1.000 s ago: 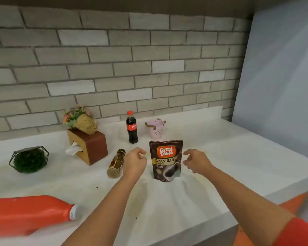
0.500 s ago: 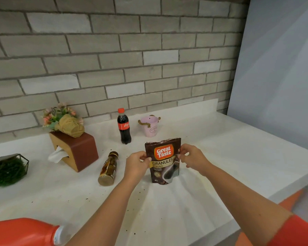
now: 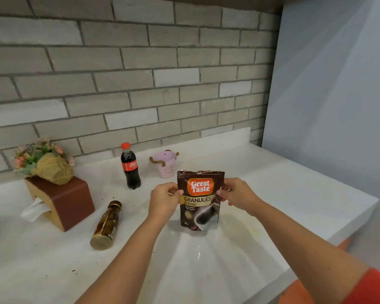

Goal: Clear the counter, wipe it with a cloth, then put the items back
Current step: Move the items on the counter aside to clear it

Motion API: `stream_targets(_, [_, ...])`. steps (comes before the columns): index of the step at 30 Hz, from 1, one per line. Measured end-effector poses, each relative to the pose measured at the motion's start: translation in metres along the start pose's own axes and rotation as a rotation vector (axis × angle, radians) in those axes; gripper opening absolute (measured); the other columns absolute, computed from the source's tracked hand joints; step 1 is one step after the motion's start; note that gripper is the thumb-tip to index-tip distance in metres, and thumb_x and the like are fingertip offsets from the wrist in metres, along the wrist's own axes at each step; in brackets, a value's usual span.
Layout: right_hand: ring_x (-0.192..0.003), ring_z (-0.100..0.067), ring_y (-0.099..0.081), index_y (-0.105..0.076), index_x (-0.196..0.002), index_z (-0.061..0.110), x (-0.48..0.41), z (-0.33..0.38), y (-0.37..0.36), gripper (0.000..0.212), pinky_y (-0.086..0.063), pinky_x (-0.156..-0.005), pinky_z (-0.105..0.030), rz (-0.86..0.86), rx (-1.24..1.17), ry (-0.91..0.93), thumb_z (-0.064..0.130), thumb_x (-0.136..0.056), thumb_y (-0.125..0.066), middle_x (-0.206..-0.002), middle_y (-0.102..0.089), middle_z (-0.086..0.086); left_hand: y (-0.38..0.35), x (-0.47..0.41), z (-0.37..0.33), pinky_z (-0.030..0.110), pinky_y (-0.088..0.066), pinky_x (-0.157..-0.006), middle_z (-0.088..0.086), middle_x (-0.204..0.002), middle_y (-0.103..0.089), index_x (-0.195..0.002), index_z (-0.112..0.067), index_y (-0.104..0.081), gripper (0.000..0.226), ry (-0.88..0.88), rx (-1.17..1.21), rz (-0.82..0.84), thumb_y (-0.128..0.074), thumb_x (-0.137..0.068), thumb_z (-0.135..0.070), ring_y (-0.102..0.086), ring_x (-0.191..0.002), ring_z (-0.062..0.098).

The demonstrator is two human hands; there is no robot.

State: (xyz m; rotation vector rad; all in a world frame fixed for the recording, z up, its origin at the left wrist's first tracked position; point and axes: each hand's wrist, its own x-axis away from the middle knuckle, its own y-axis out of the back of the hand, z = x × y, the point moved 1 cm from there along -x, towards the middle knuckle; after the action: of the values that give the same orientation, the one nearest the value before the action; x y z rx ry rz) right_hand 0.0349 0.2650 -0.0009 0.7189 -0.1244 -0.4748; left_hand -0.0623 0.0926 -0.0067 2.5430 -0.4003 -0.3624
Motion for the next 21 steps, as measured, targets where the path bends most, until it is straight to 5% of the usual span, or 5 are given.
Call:
stream_targets(13, [-0.087,-0.02,-0.063,-0.06,-0.119,0.012,-0.043,-0.075,0.123,0.026,-0.05,-0.073,-0.03,-0.016,0.033,0.018,0.015,-0.094,-0.052,-0.1,-0.069,-0.012,-0.113,-0.038,-0.093,0.034,-0.052,-0.072,0.004,-0.074,-0.061,-0.087,-0.01,-0.066,0.006,-0.062,0.093,-0.007,-0.06,-0.089,-0.011,-0.059,-0.068,0.019])
stream_targets(21, [-0.084,-0.018,-0.062,-0.057,-0.124,0.012,-0.08,-0.12,0.182,0.03,-0.051,-0.063,-0.024,0.002,0.058,0.042,0.016,-0.095,-0.052,-0.103,-0.068,-0.011,-0.176,-0.065,-0.137,0.015,-0.044,-0.055,0.006,-0.074,-0.061,-0.094,-0.002,-0.068,0.01,-0.063,0.115,-0.044,-0.062,-0.087,-0.006,-0.057,-0.062,0.012])
